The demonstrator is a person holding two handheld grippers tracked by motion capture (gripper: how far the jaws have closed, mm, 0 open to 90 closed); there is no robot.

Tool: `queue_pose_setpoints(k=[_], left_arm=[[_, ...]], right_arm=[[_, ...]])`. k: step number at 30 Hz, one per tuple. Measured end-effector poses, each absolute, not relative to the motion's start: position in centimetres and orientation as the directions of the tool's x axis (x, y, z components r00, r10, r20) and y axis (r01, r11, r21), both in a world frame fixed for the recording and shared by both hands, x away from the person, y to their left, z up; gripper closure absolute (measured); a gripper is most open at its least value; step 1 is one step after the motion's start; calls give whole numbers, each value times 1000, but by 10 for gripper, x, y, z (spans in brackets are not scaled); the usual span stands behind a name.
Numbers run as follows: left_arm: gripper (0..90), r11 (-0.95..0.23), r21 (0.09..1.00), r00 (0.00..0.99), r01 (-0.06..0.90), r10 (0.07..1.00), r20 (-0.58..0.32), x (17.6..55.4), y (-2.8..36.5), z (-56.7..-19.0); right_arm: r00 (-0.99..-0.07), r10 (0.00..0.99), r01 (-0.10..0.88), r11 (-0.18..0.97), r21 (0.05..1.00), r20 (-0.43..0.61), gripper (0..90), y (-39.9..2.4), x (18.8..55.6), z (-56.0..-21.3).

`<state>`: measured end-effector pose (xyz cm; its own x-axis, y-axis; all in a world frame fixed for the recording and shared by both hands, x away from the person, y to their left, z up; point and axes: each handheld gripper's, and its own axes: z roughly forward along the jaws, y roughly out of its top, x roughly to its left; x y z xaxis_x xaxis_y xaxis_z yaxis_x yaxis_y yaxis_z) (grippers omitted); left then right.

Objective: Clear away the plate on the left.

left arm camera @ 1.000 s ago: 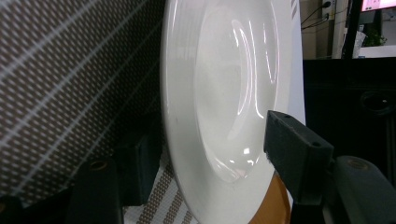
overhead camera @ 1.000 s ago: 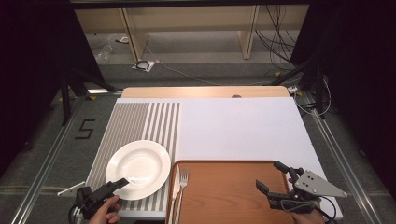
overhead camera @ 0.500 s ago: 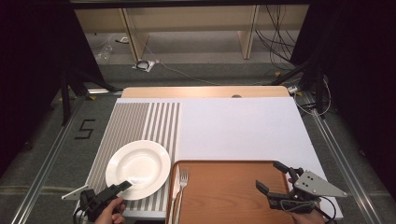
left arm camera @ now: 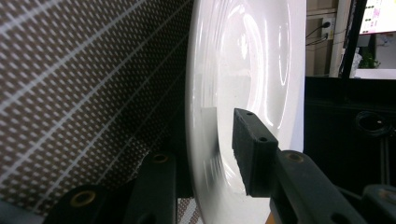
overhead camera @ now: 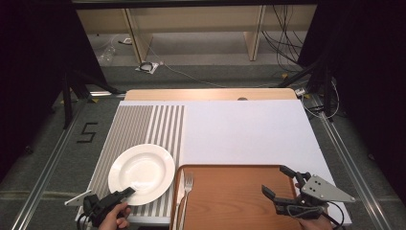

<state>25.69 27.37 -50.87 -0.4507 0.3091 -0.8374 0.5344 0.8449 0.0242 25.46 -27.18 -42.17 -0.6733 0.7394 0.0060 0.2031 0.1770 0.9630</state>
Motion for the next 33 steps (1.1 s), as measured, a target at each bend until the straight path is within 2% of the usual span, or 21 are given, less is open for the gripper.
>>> queue_pose_setpoints(k=[7,20,33], left_arm=[[778,851,0,-466,525,288,-837,257,274,-512],[799,865,-63,-460,498,202,-865,254,277,-517],[796,854,-61,-416,516,188,-890,256,277,-512]], right_arm=[[-673,739,202,175,964,7,157,-272,255,-422],[-677,736,202,176,963,8,156,-271,255,-422],[-677,736,201,172,964,10,156,-272,255,-422]])
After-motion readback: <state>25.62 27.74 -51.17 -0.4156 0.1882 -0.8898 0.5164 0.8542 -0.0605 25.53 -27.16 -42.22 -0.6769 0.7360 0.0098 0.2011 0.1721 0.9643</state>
